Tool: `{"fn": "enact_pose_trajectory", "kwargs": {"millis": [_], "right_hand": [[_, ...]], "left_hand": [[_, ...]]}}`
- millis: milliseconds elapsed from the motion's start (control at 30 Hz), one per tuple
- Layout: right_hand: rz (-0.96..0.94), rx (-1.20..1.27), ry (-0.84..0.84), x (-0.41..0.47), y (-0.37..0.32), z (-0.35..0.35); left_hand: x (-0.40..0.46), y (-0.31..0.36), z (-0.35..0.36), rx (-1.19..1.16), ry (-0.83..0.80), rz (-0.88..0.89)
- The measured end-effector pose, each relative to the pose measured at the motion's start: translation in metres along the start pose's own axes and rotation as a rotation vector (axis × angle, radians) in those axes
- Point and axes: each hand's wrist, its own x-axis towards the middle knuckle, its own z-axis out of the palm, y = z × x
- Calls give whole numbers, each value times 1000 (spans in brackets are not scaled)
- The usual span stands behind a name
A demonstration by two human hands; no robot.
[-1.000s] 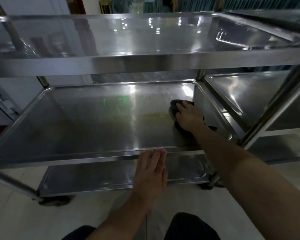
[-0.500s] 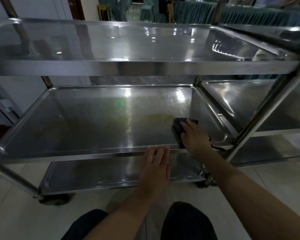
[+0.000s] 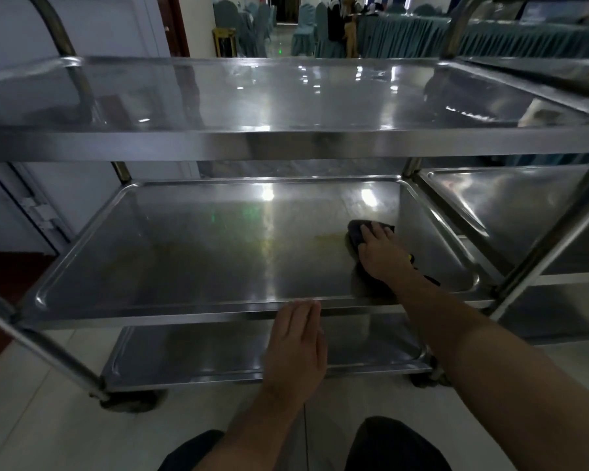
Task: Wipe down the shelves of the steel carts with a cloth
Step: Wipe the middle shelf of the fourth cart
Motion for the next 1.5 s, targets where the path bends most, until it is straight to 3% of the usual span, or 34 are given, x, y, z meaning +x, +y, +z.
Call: {"fn": "enact_pose_trajectory", "kwargs": {"millis": [167,367,467,600,933,1167,1333,1500], "right_hand": [[48,33,-28,51,-7,-5],[69,36,-13,77,-14,-6],[33,39,-50,79,-17,-10],[-77,24,-51,63,-25,-4],[-151,0,48,-41,-7,5],[-109,-37,69,-66,-44,3],[-200,-71,2,-50,-64,10],[-208,-95,6,3,-51,10]], "left_hand": [[3,-4,12,23,58,51],[8,-3,22,-13,-48,9],[16,-1,21,68,-7,34],[20,-2,16,173,-5,97],[25,3,3,93,-82,21],[26,-7,-24,63,-163,14],[16,-24,-32,178,-135,-49],[9,-28,-8,135,-22,-34]]}}
